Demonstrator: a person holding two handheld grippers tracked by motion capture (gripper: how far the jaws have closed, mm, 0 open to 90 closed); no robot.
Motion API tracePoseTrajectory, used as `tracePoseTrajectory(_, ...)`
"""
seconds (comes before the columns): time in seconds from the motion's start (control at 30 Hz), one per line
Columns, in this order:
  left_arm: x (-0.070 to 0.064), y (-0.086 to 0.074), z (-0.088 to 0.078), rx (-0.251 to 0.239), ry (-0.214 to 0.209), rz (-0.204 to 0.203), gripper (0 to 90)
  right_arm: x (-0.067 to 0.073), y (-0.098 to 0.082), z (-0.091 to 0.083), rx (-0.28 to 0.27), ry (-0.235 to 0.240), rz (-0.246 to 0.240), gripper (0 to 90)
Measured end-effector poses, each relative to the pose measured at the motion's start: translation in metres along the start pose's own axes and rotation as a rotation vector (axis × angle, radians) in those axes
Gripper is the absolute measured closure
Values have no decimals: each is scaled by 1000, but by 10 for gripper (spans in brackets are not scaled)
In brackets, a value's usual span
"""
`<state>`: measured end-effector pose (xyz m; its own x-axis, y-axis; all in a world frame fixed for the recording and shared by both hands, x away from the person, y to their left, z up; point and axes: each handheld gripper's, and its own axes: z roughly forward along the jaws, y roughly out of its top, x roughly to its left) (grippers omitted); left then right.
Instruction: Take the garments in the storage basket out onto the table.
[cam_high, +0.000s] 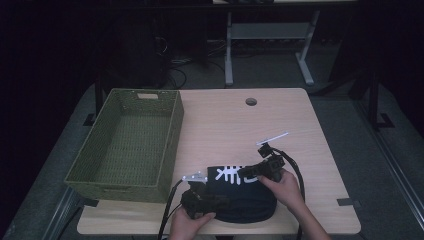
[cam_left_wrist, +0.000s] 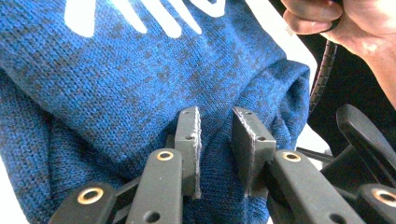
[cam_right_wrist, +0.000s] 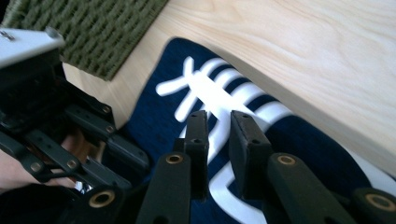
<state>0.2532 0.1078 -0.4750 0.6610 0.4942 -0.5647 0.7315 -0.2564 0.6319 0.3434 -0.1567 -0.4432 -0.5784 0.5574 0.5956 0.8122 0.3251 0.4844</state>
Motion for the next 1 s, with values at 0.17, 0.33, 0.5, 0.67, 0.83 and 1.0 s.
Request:
tracePoseTrajectory(0.17,0,0,0,4,2,7,723,-7,-7,-3,-5,-6,19,796)
tracePoseTrajectory(0.33,0,0,0,5,2,8,724,-16,-14,-4,-15,8,37,810)
tracePoseTrajectory(0.5,0,0,0,7,1,6,724,-19,-23,-12,-20,1,46,784)
tracePoseTrajectory(0.67,-1,2,-2,10,-6,-4,699,-21,-35,-22,-51,12,53,702)
tracePoseTrajectory(0.83,-7,12,-13,-19,7,1,654,-13,-45,-37,-91,-5,29,670)
tracePoseTrajectory(1.0,-6,22,-28,-82,44,-3,644,-12,-55,-49,-121,-29,30,633)
